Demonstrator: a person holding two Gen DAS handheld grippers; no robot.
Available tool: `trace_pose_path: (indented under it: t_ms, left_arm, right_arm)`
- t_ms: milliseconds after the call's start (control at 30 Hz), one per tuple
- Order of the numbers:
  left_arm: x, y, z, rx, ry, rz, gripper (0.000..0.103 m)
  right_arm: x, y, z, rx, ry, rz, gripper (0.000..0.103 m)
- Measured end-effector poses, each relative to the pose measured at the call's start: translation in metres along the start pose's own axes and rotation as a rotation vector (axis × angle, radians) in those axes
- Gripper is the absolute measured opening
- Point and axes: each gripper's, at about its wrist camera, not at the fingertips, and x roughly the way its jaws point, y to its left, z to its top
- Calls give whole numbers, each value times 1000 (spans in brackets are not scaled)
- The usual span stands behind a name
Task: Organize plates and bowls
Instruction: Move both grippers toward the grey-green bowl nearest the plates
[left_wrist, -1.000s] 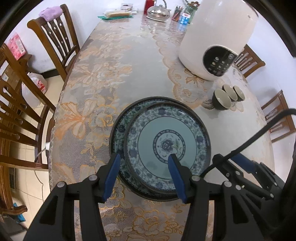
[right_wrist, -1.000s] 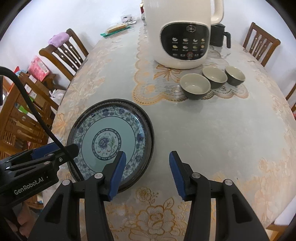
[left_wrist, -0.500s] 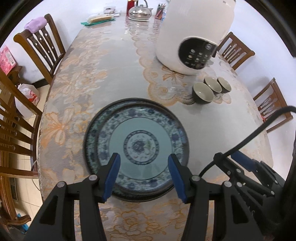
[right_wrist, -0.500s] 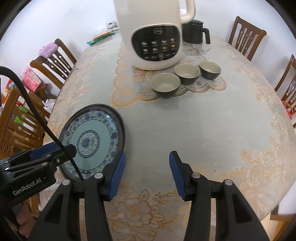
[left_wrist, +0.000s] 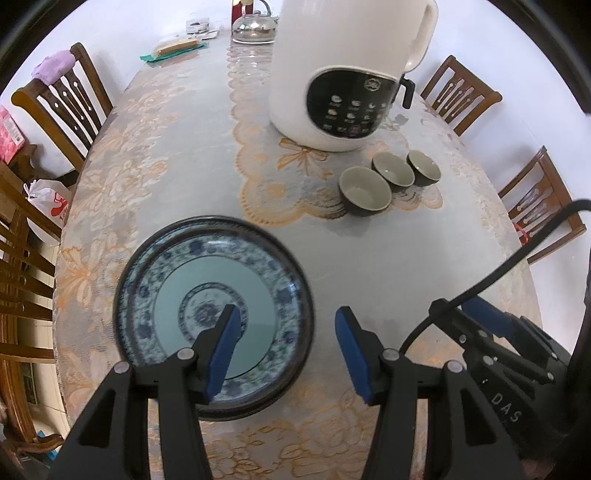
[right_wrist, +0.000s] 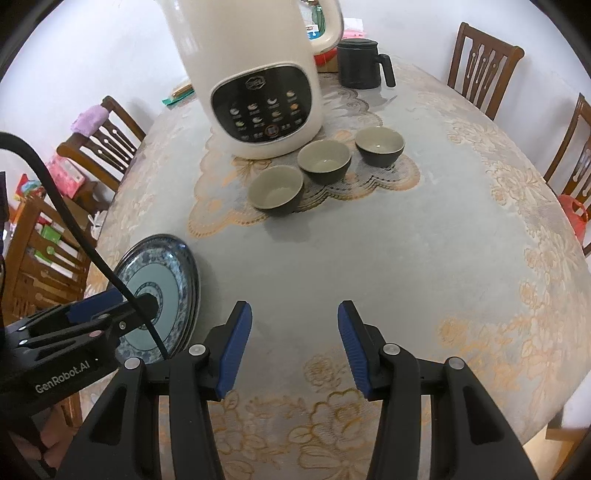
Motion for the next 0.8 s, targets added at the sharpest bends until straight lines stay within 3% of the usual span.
trace_pose_path:
  t_ms: [233,367,800]
  left_arm:
    - [7,-18,12,2,-7,1,56]
    - [12,-24,21,-1,-11,0,56]
    - [34,-32,60,5,-39,-11,55]
  right_arm:
    - [3,-20,14,-1,-1,56,50]
    - [8,-27,22,-1,0,79,42]
    - [37,-36,51,-10,22,123,34]
